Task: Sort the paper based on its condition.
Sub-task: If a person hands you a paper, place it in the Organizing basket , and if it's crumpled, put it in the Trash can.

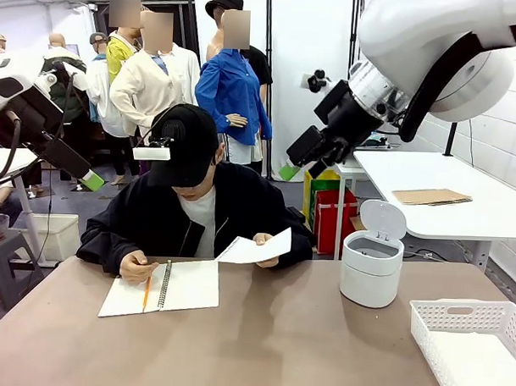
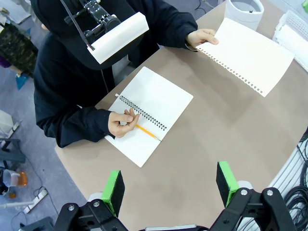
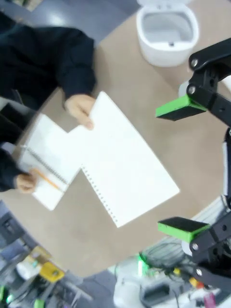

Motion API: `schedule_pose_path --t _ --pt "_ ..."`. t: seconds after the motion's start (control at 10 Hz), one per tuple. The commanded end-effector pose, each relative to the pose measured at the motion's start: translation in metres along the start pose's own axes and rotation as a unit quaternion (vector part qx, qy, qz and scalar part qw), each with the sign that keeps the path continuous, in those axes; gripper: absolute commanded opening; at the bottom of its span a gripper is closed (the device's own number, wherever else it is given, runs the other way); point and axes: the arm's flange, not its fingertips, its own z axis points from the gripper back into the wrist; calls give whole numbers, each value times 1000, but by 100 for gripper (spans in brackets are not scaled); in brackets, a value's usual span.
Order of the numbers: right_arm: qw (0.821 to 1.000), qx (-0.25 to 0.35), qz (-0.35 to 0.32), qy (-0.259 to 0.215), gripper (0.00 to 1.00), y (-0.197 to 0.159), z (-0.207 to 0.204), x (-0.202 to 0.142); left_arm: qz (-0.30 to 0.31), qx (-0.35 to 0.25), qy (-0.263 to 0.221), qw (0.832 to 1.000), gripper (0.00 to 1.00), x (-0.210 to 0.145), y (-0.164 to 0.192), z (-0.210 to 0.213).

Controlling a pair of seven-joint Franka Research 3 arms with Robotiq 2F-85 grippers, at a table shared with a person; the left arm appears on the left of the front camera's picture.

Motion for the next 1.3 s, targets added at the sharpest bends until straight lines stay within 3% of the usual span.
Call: schedule_pose_path --t 0.0,0.2,0.5,0.8,1.2 --pt "994 38 -94 45 100 -18 -6 7 1 2 1 1000 100 0 0 0" --pt "979 52 -186 69 100 -41 -19 -9 1 2 1 1000 100 0 0 0" --pt "937 88 -330 71 100 -65 -56 -43 1 2 1 1000 100 0 0 0" --pt "881 90 -465 -7 100 -77 -95 -57 1 2 1 1000 100 0 0 0" --pt "855 132 -500 -39 100 -85 -136 -52 1 2 1 1000 100 0 0 0"
